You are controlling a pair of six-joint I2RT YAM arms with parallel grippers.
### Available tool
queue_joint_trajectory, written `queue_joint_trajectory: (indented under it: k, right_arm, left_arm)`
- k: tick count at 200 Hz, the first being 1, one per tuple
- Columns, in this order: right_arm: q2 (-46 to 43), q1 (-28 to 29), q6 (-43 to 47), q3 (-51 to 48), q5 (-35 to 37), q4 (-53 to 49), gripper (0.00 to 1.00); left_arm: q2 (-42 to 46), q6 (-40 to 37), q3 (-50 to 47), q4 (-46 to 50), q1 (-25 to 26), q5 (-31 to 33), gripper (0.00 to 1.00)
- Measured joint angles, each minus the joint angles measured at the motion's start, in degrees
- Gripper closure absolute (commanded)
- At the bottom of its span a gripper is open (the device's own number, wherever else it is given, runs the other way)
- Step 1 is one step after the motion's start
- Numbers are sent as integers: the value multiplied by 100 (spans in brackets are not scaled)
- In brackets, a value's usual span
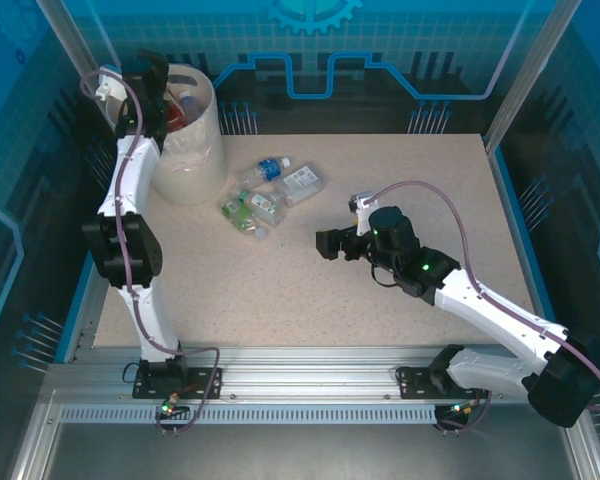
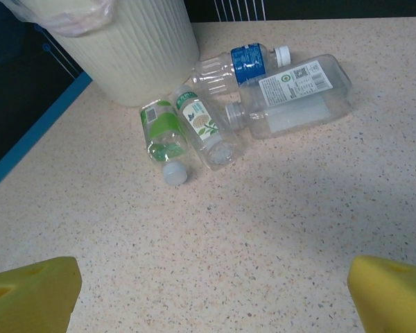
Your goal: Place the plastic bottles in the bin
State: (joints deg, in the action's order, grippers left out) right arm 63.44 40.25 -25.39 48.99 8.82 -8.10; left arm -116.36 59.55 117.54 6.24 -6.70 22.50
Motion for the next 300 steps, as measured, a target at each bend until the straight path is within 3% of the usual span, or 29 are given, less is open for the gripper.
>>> queue_joint_trajectory:
  k: [39, 88, 116, 161, 214, 300]
  right_arm:
    - [-2, -2, -2, -59, 0, 2, 0]
    - [-4, -2, 0, -122, 4, 48, 0]
    - [-2, -2, 0, -129, 4, 66, 0]
    - [48, -2, 0, -127, 15, 96, 0]
    - [396, -4, 57, -46, 15, 96, 0]
    - [654, -7, 195, 350, -28, 90, 0]
  left_arm:
    - [481, -662, -74, -13, 260, 2, 1]
    - [684, -2061, 98, 72, 365, -2, 1]
    - [201, -2994, 800, 348, 352, -243, 1]
    - [-1106, -4013, 2352, 1040, 321, -1196, 1]
    - [-1810, -4214, 2730, 1510, 153, -1867, 1]
    - [-1283, -4190, 2487, 2448, -282, -1810, 1]
